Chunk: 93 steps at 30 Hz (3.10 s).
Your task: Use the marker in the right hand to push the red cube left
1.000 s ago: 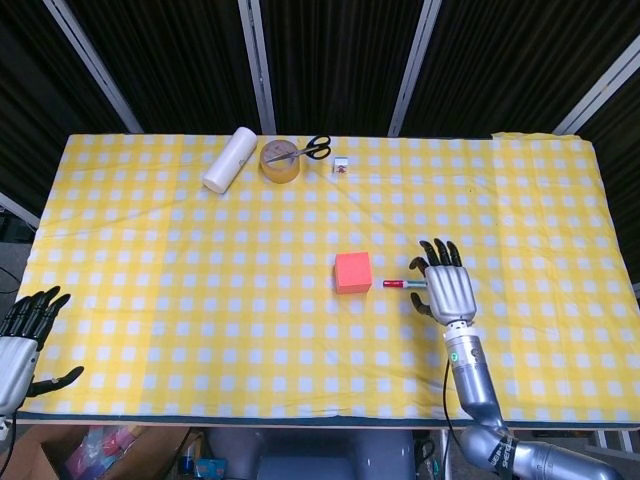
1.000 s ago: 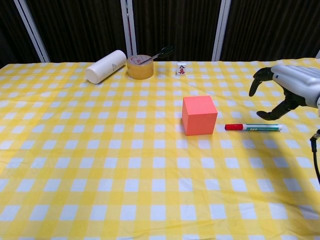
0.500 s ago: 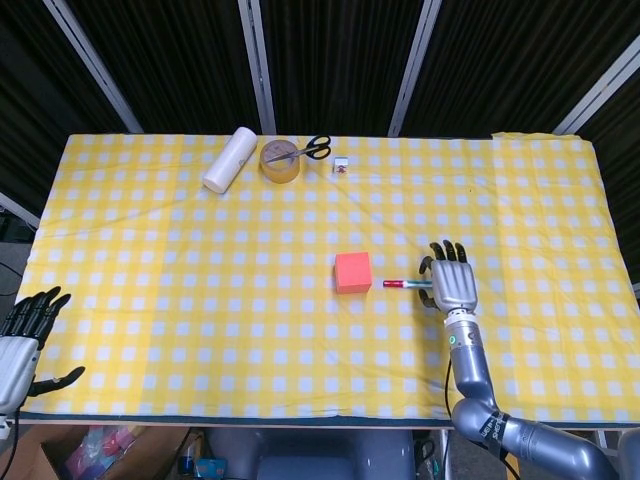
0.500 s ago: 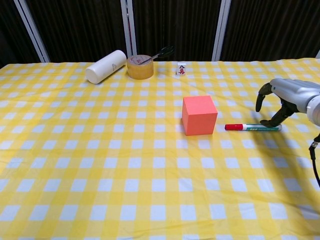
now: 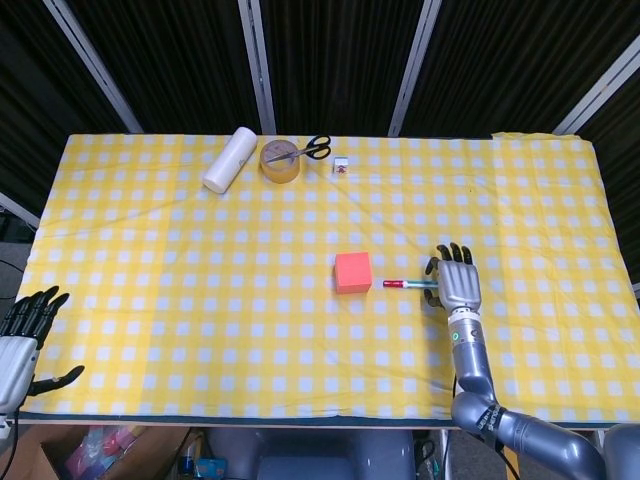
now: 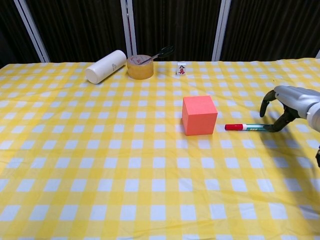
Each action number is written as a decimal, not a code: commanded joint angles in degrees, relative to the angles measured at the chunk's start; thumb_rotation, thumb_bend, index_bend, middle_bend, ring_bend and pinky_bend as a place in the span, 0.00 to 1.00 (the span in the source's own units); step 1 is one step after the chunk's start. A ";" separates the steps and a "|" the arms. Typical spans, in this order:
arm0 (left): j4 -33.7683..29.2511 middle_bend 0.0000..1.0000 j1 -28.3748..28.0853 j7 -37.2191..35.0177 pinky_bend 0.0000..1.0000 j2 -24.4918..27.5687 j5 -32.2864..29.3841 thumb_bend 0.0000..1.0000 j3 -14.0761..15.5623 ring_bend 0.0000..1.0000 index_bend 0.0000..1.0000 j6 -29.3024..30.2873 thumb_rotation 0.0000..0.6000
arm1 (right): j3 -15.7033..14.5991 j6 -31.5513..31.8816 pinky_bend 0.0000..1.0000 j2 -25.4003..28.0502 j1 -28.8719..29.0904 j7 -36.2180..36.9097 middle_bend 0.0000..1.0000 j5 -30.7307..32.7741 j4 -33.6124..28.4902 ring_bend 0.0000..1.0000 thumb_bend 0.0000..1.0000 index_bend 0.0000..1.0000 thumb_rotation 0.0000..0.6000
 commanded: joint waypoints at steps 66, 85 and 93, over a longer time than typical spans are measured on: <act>-1.43 0.00 -0.45 -1.47 0.00 0.70 -1.22 0.00 0.15 0.00 0.00 -1.78 1.00 | -6.67 -5.31 0.00 6.68 1.27 22.38 0.26 -19.16 7.69 0.06 0.45 0.64 1.00; -1.38 0.00 -0.75 -3.43 0.00 1.57 -0.68 0.00 0.64 0.00 0.00 -2.45 1.00 | -6.08 -6.43 0.00 1.71 4.56 18.21 0.26 -17.30 9.69 0.06 0.45 0.64 1.00; -1.47 0.00 -0.98 -3.78 0.00 1.88 0.00 0.00 1.09 0.00 0.00 -2.88 1.00 | -5.30 -5.72 0.01 -0.68 6.23 15.51 0.26 -16.44 7.91 0.06 0.46 0.64 1.00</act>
